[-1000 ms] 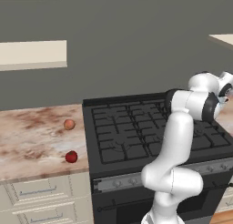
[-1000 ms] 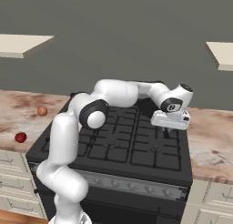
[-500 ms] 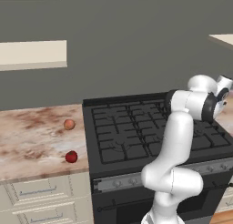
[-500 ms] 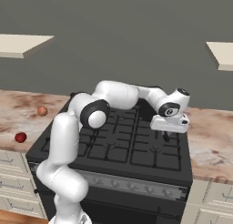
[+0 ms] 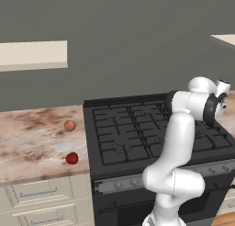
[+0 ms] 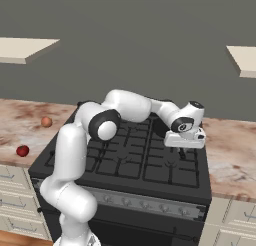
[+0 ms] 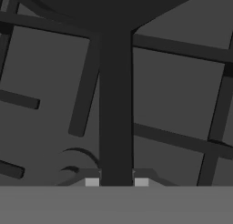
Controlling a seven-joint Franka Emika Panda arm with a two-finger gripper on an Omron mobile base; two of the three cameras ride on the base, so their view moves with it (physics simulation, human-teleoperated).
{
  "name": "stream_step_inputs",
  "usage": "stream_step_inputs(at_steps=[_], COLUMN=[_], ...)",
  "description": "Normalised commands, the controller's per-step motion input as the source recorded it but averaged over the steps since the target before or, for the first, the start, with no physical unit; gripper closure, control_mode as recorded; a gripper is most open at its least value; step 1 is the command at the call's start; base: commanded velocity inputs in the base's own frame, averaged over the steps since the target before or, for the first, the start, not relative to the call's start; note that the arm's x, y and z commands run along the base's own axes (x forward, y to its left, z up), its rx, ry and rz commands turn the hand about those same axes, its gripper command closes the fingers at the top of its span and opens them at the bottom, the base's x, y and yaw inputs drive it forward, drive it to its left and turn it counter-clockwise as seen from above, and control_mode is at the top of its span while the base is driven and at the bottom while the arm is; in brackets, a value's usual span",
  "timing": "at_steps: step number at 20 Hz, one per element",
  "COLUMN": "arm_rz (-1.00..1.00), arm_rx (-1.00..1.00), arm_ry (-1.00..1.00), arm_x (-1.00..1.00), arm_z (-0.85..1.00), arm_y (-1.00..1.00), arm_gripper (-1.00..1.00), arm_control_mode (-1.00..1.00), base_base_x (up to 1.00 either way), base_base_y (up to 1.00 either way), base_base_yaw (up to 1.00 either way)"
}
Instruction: Place the pan on the rear right burner on the stove. Then place the tomato and the onion in the pan and turn on the rear right burner.
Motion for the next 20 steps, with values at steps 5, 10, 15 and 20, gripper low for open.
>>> stream_step_inputs(at_steps=[5,10,15,20], arm_rz=[0.0,0.0,0.0,0.0], arm_rx=[-0.04,-0.04,0.0,0.0], arm_ry=[0.0,0.0,0.0,0.0], arm_x=[0.22,0.25,0.0,0.0], arm_z=[-0.03,-0.06,-0.02,0.0], arm_y=[0.0,0.0,0.0,0.0], arm_gripper=[1.0,1.0,1.0,1.0], arm_control_mode=[-1.0,-1.0,-1.0,-1.0], base_base_x=[0.0,0.0,0.0,0.0], base_base_y=[0.0,0.0,0.0,0.0], base_base_yaw=[0.0,0.0,0.0,0.0])
